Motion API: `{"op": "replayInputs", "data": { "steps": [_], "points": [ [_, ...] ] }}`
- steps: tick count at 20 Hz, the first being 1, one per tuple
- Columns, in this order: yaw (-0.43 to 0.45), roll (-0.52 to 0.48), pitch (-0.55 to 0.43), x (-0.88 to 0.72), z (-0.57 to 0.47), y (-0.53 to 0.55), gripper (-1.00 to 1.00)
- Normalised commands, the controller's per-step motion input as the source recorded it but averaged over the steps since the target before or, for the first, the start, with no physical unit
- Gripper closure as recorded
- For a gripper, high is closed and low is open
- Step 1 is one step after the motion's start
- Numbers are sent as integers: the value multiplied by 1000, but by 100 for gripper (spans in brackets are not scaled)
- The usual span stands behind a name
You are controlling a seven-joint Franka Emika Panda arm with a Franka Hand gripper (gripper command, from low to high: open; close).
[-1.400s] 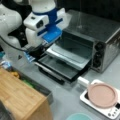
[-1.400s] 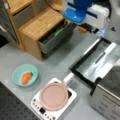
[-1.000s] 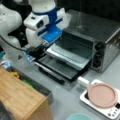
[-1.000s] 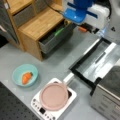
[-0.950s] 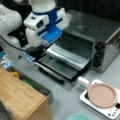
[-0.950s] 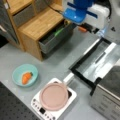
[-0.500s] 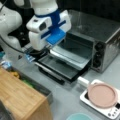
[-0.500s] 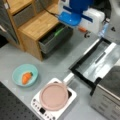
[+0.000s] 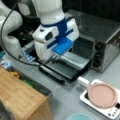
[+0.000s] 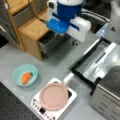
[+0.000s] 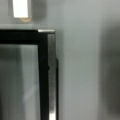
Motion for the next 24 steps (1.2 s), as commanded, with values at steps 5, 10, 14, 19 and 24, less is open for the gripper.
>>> {"op": "replayInputs", "data": {
  "steps": [5, 10, 14, 19, 24],
  "points": [
    [64, 12, 303, 517, 229, -168, -100],
    [124, 53, 326, 459, 117, -321, -100],
    [167, 94, 310, 430, 90, -448, -100],
    [114, 50, 307, 412, 175, -383, -100],
    [83, 13, 309, 419, 198, -257, -100]
  ]
}}
